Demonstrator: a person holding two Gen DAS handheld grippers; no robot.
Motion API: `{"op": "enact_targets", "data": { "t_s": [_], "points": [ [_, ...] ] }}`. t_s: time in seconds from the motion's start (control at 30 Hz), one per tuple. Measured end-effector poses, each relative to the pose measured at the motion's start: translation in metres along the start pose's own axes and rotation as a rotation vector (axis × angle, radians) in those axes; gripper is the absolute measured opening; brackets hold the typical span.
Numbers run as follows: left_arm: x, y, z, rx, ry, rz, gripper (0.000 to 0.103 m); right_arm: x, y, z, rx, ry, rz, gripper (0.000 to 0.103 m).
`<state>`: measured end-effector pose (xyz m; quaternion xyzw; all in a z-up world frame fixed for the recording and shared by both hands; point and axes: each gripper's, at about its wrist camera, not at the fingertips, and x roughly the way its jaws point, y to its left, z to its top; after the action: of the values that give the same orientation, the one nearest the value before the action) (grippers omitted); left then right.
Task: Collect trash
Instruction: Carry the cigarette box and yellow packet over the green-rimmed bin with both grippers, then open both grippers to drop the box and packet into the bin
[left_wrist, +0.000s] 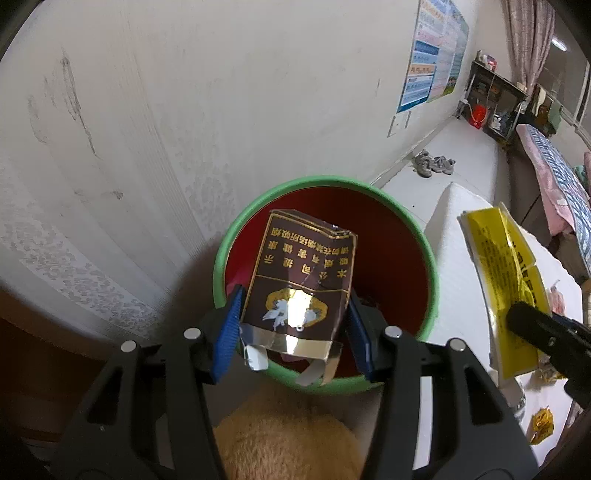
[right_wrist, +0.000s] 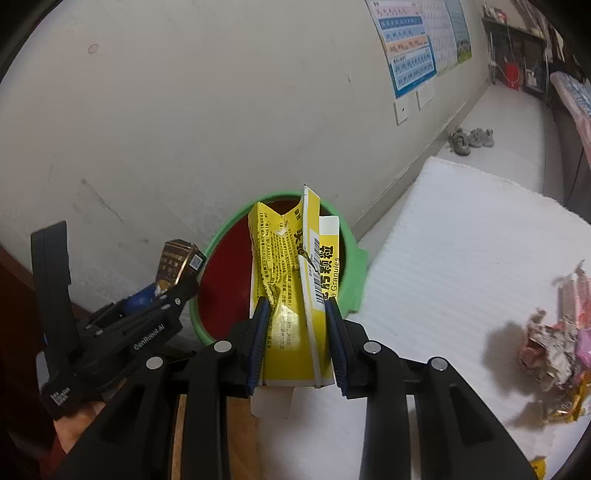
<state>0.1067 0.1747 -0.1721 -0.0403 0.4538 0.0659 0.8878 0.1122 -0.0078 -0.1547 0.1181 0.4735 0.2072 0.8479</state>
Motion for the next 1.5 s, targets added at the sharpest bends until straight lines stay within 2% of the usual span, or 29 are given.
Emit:
{"op": "enact_targets", "data": {
  "t_s": [0.3, 0.47, 0.6, 0.67, 0.7, 0.73, 0.77, 0.83, 1.03, 1.13, 1.23, 1.37, 1.5],
  "points": [
    [0.03, 0.012, 0.014, -0.064, 0.061, -0.03, 0.05, 0.031, 0.008, 0.02, 0.013, 0.039, 0.017, 0.03],
    [0.044, 0.017, 0.015, -0.094, 0.1, -0.041, 0.05, 0.042, 0.01, 0.016, 0.002, 0.059, 0.01, 0.03],
    [0.044, 0.019, 0.021, -0.09, 0.094, -0.025, 0.05, 0.046, 0.012, 0.017, 0.024, 0.065, 0.008, 0.031],
    [0.045, 0.019, 0.024, -0.08, 0.1, -0.017, 0.058, 0.047, 0.016, 0.02, 0.032, 0.059, 0.016, 0.033],
    [0.045, 0.019, 0.025, -0.077, 0.098, -0.013, 0.07, 0.047, 0.017, 0.021, 0.031, 0.058, 0.011, 0.037],
    [0.045, 0.02, 0.025, -0.083, 0.076, -0.011, 0.079, 0.048, 0.018, 0.022, 0.026, 0.057, 0.007, 0.049],
    [0.047, 0.021, 0.025, -0.091, 0.065, -0.003, 0.08, 0.049, 0.019, 0.021, 0.019, 0.054, 0.011, 0.056],
    [0.054, 0.022, 0.021, -0.096, 0.114, -0.007, 0.08, 0.05, 0.016, 0.018, 0.017, 0.052, 0.013, 0.059],
    [0.034, 0.019, -0.004, -0.093, 0.124, -0.019, 0.082, 0.024, -0.001, -0.006, 0.022, 0.032, -0.018, 0.059],
    [0.032, 0.008, -0.024, -0.073, 0.171, -0.023, 0.082, 0.002, -0.014, -0.032, 0.031, 0.03, -0.035, 0.059],
    [0.027, 0.002, -0.034, -0.061, 0.174, -0.02, 0.082, -0.016, -0.028, -0.056, 0.039, 0.043, -0.057, 0.059],
    [0.012, -0.016, -0.046, 0.005, 0.162, 0.015, 0.082, -0.044, -0.04, -0.08, 0.052, 0.018, -0.087, 0.059],
    [-0.001, -0.036, -0.065, 0.068, 0.167, 0.019, 0.082, -0.069, -0.055, -0.1, 0.075, -0.004, -0.128, 0.059]
  ]
}}
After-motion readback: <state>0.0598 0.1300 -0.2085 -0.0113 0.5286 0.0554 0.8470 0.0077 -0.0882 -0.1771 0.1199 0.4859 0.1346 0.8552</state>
